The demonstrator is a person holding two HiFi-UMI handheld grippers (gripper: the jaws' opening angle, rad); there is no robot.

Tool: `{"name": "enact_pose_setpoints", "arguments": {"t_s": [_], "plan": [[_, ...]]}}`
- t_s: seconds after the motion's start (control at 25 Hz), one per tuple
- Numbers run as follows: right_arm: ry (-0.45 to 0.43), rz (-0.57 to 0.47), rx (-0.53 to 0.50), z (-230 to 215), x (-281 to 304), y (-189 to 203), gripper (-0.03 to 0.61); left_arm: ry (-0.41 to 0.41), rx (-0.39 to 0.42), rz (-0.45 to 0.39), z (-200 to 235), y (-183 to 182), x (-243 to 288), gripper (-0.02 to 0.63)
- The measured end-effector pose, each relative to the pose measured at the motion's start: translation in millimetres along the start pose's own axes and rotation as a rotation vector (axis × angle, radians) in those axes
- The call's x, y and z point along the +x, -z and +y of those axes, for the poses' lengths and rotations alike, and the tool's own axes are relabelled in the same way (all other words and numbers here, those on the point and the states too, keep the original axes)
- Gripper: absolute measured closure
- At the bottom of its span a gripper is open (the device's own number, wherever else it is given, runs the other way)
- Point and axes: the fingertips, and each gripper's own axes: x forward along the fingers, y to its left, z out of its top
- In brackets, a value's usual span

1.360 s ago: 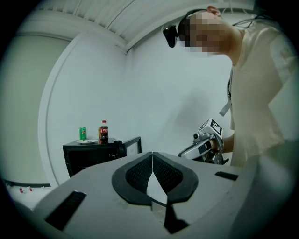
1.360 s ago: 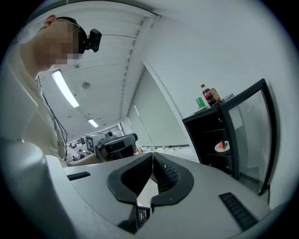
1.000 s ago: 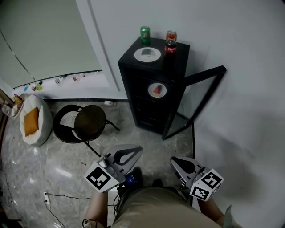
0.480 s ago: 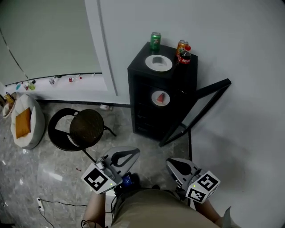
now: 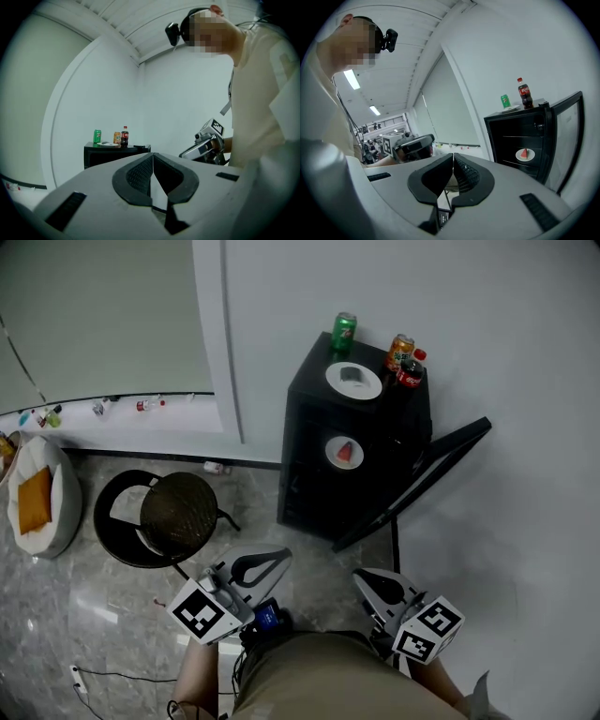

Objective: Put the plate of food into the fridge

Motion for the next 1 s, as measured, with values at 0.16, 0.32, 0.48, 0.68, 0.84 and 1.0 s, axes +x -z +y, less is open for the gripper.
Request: {"name": "enact_pose_setpoints", "arguments": {"t_s": [0.16, 0.32, 0.48, 0.68, 0.84, 1.0], "plan": [[0.001, 0.02, -0.015, 11.4, 19.1, 2.2, 0.557, 0.001, -0.019, -0.012, 13.2, 5.9, -14.9, 0.603], [-0.002, 0.037, -0.018, 17.1, 32.2, 2.9, 0.558, -0.007, -0.028, -0.019, 24.4, 7.0, -23.5, 0.603], [-0.003, 0.045, -0.013, 16.8, 42.2, 2.1, 0.558, -0.009, -0.038, -0.02, 33.6, 8.0, -26.7, 0.603], [0.015, 0.032, 0.007, 3.9, 47.0, 0.7, 0.558, -0.016, -0.054, -0.015, 43.0, 8.0, -19.5, 0.603], [0.006, 0.03, 0.028, -11.8, 51.5, -1.1, 0.557, -0.026, -0.046, 0.01, 48.0, 12.9, -7.8, 0.603], [-0.012, 0.024, 0.042, -25.7, 54.9, -9.8, 0.558, -0.034, -0.029, 0.05, 52.5, 12.5, 9.5, 0.603]]}}
